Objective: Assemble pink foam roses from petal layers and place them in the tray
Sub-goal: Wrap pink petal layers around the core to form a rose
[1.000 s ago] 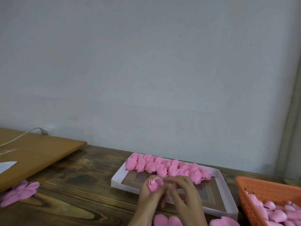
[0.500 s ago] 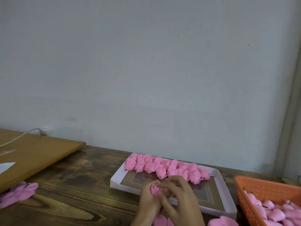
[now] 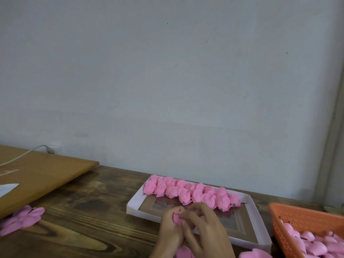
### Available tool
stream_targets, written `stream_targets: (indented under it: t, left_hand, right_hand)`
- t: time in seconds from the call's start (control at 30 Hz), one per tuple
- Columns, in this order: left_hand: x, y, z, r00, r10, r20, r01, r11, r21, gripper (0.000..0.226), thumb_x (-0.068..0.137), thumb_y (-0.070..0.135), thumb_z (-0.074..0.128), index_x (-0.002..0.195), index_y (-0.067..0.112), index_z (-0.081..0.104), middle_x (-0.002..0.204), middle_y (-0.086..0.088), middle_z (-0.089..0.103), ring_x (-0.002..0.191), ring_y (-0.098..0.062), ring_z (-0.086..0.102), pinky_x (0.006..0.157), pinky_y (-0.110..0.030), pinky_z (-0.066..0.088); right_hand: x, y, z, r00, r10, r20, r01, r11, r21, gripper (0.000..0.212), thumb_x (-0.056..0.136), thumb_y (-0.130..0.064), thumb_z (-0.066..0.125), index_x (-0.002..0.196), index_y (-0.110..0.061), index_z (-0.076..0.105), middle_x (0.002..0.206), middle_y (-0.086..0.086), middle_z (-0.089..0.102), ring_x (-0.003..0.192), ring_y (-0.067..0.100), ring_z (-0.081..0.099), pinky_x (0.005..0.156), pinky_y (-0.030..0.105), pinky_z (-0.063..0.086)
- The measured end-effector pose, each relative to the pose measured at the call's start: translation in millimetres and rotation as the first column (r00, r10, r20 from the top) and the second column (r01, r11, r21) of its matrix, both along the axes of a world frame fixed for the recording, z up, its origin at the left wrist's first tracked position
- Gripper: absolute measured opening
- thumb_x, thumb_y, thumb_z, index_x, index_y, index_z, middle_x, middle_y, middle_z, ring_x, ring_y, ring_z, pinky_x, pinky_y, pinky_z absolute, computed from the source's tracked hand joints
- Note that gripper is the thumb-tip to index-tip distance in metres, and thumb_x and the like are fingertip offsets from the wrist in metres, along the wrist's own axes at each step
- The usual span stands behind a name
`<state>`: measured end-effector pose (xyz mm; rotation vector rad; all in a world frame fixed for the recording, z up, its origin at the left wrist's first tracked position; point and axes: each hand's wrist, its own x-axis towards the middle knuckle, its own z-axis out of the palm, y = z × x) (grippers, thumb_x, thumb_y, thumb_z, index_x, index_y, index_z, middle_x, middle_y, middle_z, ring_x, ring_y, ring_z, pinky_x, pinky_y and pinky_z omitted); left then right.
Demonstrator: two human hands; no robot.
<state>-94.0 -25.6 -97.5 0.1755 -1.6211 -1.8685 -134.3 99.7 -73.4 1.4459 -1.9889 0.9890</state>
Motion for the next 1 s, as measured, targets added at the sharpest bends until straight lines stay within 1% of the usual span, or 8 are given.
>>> stream_targets:
  t: [0.07,0.3,0.4,0.5,0.6,0.73,0.83,1.0]
  left_hand:
    - [1,0,0,1.000,-0.016,-0.010,0.017,0.999,0.049,0.047,0.089,-0.026,0.060,0.059,0.008,0.074,0.069,-0.010,0.073,0.068,-0.016,0.074,0.060,-0.023,0.057]
    - [-1,2,-3,1.000,0.016,0.005,-0.017,1.000,0.004,0.054,0.088,-0.025,0.061,0.055,0.016,0.072,0.064,0.001,0.070,0.066,-0.008,0.070,0.059,-0.019,0.053]
    - [1,1,0,0.999,0.041,0.023,-0.044,0.994,0.101,0.017,0.080,-0.008,0.078,0.068,0.004,0.075,0.071,-0.011,0.072,0.066,-0.021,0.069,0.060,-0.028,0.053]
    - [6,-6,0,0.999,0.044,0.016,-0.047,0.965,0.258,0.035,0.060,0.019,0.088,0.067,0.000,0.060,0.058,-0.016,0.054,0.045,-0.023,0.051,0.047,-0.026,0.041]
    - [8,-15,2,0.994,0.082,-0.066,-0.049,0.914,0.402,0.047,0.058,0.003,0.091,0.051,0.013,0.046,0.052,-0.008,0.038,0.039,-0.020,0.044,0.039,-0.023,0.035]
    - [9,-16,3,0.989,0.115,-0.097,-0.048,0.850,0.524,0.042,0.068,0.008,0.083,0.052,0.016,0.046,0.063,-0.010,0.047,0.068,-0.022,0.071,0.066,-0.038,0.059]
    - [11,-11,3,0.995,0.056,-0.086,0.000,0.839,0.544,0.043,0.079,0.016,0.081,0.051,0.018,0.048,0.088,-0.019,0.071,0.064,-0.024,0.070,0.056,-0.036,0.057]
    - [9,-4,6,0.991,-0.031,-0.128,0.099,0.819,0.565,0.024,0.072,0.024,0.085,0.071,0.010,0.066,0.103,-0.026,0.077,0.071,-0.029,0.076,0.053,-0.035,0.058]
  right_hand:
    - [0,-1,-1,1.000,-0.007,0.002,0.007,1.000,0.006,0.024,0.080,-0.033,0.077,0.102,-0.041,0.075,0.107,-0.011,0.065,0.082,0.008,0.065,0.053,0.023,0.055]
    - [-1,-1,-3,0.999,-0.013,0.038,0.013,1.000,0.011,0.017,0.084,-0.037,0.070,0.100,-0.044,0.074,0.113,-0.014,0.062,0.088,0.005,0.064,0.061,0.024,0.056]
    - [-1,-3,-6,0.991,0.028,0.134,-0.024,0.999,-0.030,0.023,0.092,-0.052,0.057,0.110,-0.046,0.071,0.118,-0.018,0.057,0.095,0.001,0.063,0.073,0.020,0.055]
    - [-4,-8,-11,0.947,0.054,0.315,-0.001,0.986,-0.165,0.028,0.094,-0.028,0.071,0.118,-0.040,0.065,0.116,-0.012,0.063,0.092,0.006,0.067,0.071,0.022,0.056]
    - [-6,-12,-19,0.873,0.067,0.484,0.010,0.988,-0.156,0.032,0.086,-0.014,0.079,0.107,-0.032,0.063,0.105,-0.007,0.070,0.086,0.011,0.070,0.066,0.026,0.058]
    - [2,-19,-24,0.882,0.057,0.468,-0.030,0.997,-0.064,0.030,0.075,-0.032,0.083,0.098,-0.035,0.063,0.101,-0.019,0.071,0.090,0.004,0.071,0.069,0.029,0.060]
    - [11,-25,-25,0.878,0.086,0.471,-0.060,0.996,-0.071,0.033,0.071,-0.043,0.078,0.101,-0.037,0.064,0.100,-0.023,0.072,0.092,0.001,0.072,0.072,0.027,0.062]
    - [13,-27,-24,0.849,0.087,0.521,-0.006,0.988,-0.155,0.035,0.074,-0.022,0.089,0.102,-0.030,0.068,0.093,-0.025,0.075,0.081,0.002,0.073,0.072,0.024,0.060]
